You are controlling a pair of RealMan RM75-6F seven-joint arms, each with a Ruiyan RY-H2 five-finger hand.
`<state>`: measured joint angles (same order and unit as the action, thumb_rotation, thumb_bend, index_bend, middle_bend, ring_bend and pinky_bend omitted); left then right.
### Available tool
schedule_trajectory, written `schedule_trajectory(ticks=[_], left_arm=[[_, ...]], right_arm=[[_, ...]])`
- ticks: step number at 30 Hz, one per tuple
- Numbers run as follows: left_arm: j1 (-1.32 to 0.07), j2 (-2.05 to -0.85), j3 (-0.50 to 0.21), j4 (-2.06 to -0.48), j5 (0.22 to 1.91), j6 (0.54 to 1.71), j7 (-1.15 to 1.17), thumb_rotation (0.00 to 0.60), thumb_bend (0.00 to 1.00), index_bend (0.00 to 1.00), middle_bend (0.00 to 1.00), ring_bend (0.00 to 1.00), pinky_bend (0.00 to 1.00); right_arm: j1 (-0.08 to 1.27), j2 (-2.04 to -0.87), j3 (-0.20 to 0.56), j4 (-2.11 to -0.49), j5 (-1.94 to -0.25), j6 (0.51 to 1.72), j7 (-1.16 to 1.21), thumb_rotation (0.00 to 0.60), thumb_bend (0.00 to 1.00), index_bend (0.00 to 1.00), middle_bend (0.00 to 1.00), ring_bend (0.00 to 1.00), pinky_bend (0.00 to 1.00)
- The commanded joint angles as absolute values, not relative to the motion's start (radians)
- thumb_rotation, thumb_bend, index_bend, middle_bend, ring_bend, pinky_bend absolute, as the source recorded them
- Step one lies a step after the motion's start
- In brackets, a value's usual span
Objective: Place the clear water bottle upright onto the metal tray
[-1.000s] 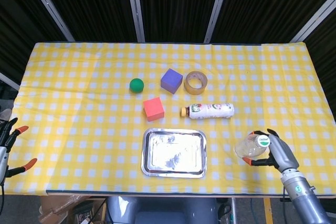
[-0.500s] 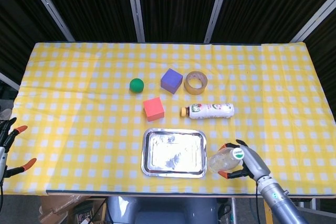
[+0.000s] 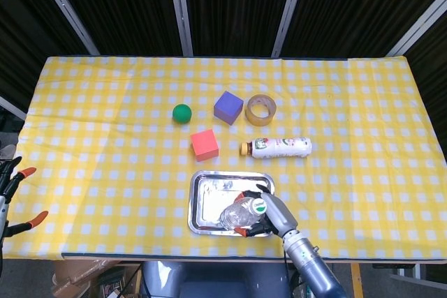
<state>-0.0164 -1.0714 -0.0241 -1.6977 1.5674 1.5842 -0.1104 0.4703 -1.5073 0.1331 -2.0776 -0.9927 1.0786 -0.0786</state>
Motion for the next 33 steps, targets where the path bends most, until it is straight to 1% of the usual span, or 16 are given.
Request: schedule_trajectory(ticks=[1, 6, 9, 12, 21, 31, 33], left_arm=[[-0.015, -1.07, -0.023, -1.698, 1.571, 1.587, -0.115, 0.6, 0.15, 0.19, 0.02, 0.0, 0.0], [-0.014, -1.066, -0.024, -1.695, 1.568, 1.589, -0.128, 0.6, 0.15, 0.19, 0.02, 0.0, 0.0], [-0.017, -1.066, -0.024, -1.693, 1.567, 1.583, -0.128, 0.6, 0.15, 0.19, 0.02, 0.0, 0.0], [-0.018, -1.067, -0.021, -1.693, 1.57, 1.58, -0.123, 0.6, 0.15, 0.19, 0.02, 0.0, 0.0], [-0.022, -1.077, -0.019, -1.697, 1.572, 1.573, -0.098, 0.6, 0.15, 0.19, 0.02, 0.0, 0.0], [-0.023, -1.079, -0.022, -1.695, 1.565, 1.571, -0.094, 0.6, 0.15, 0.19, 0.02, 0.0, 0.0], [-0.024, -1.08, -0.022, -1.693, 1.564, 1.569, -0.095, 0.6, 0.15, 0.19, 0.02, 0.0, 0.0]], right_arm=[[0.494, -1.595, 0.146, -2.002, -0.954, 1.114, -0.124, 0.6, 0.63, 0.76, 0.62, 0.31, 0.0], [0.501, -1.647, 0.161, -1.941, -0.948, 1.149, -0.153, 0.6, 0.63, 0.76, 0.62, 0.31, 0.0], [0.495, -1.662, 0.162, -1.913, -0.959, 1.187, -0.181, 0.6, 0.63, 0.76, 0.62, 0.31, 0.0], [0.486, -1.662, 0.156, -1.906, -0.962, 1.198, -0.184, 0.6, 0.63, 0.76, 0.62, 0.31, 0.0], [0.459, -1.626, 0.132, -1.931, -0.97, 1.19, -0.163, 0.6, 0.63, 0.76, 0.62, 0.31, 0.0], [0.453, -1.676, 0.115, -1.885, -0.989, 1.169, -0.151, 0.6, 0.63, 0.75, 0.62, 0.31, 0.0], [0.454, -1.672, 0.114, -1.882, -0.988, 1.157, -0.148, 0.6, 0.59, 0.72, 0.61, 0.3, 0.0]])
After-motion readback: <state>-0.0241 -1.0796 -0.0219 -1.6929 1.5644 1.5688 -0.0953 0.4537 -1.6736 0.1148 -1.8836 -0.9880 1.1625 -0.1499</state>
